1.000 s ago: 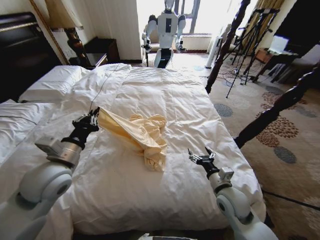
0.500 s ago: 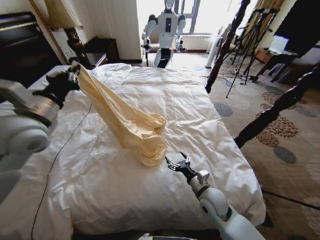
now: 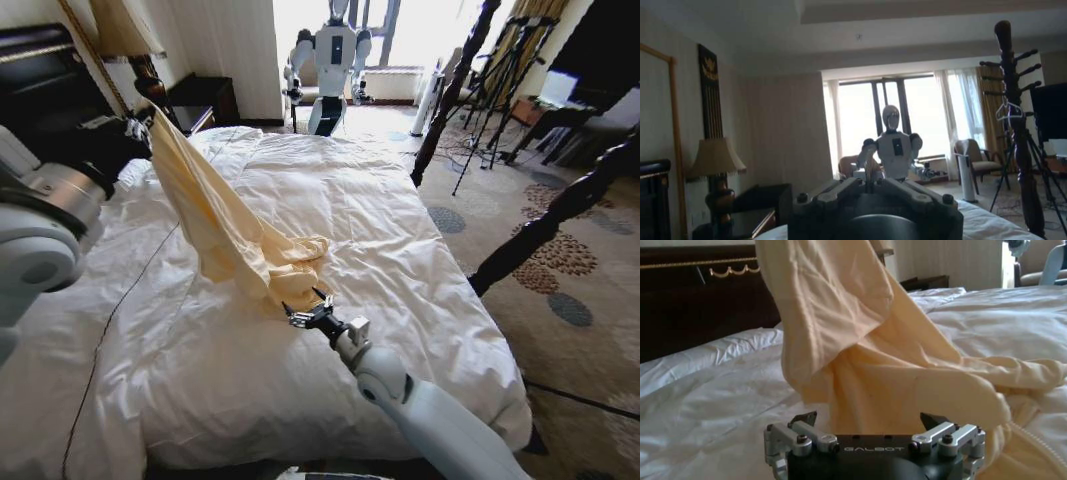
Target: Pick up the clothes from the bed and hang them on the clothes hanger.
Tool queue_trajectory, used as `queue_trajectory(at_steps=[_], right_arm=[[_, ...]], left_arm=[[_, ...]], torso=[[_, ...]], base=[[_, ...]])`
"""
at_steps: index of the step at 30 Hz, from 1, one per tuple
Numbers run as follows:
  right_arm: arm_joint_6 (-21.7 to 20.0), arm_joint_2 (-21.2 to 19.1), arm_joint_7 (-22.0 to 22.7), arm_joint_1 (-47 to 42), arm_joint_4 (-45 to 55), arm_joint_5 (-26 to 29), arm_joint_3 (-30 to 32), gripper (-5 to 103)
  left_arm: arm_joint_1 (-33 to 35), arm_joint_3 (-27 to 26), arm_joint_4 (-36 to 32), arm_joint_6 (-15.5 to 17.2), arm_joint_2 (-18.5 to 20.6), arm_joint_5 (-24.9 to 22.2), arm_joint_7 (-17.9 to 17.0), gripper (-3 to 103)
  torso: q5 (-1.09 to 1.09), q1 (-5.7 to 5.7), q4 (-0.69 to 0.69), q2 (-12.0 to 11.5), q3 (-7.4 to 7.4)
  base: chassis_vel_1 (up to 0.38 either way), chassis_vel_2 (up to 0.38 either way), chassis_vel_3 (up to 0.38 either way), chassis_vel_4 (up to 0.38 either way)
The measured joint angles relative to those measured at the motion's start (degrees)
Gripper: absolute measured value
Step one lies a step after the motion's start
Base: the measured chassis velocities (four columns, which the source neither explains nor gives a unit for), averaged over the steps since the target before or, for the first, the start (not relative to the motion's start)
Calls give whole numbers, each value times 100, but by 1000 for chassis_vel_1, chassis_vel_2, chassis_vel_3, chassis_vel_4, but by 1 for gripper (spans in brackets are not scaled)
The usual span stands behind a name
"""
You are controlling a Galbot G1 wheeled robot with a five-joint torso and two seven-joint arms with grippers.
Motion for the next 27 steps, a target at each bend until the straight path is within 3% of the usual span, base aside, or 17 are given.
queue_trajectory(at_steps=[6, 18, 25, 27], right_arm=[[-33, 289, 127, 239, -412, -174, -630, 100], [116, 1036, 94, 915, -1565, -292, -939, 103], [170, 1534, 195, 1148, -2027, -328, -1090, 92], [37, 1520, 476, 1184, -1831, -317, -1223, 88]], left_arm=[[1, -4, 122, 1, -49, 46, 13, 1], [139, -20, 80, -1, -199, 101, 30, 1], [191, -48, 57, -6, -230, 64, 42, 1], [125, -89, 80, 9, -213, 8, 42, 1]], torso=[[1, -1, -1, 0, 0], [0, -1, -1, 0, 0], [1, 0, 0, 0, 0], [0, 0, 0, 0, 0]], base=[[0, 0, 0, 0], [0, 0, 0, 0], [0, 0, 0, 0], [0, 0, 0, 0]])
